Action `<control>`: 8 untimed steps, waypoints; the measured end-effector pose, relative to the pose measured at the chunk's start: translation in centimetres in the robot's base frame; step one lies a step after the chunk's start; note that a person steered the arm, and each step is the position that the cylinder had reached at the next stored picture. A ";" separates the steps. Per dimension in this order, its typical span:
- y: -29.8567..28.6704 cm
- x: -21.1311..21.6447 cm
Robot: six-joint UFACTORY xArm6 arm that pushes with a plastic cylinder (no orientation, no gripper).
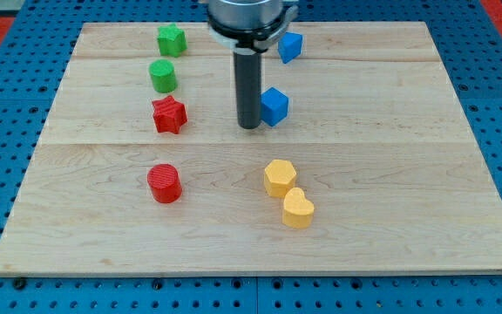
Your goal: Push blue cube towards blue triangle
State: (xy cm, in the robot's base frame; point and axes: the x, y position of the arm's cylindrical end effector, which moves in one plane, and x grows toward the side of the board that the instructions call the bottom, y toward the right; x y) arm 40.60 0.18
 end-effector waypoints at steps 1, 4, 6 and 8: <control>0.7 0.0; 4.5 -1.2; 4.5 -3.7; 4.5 -1.1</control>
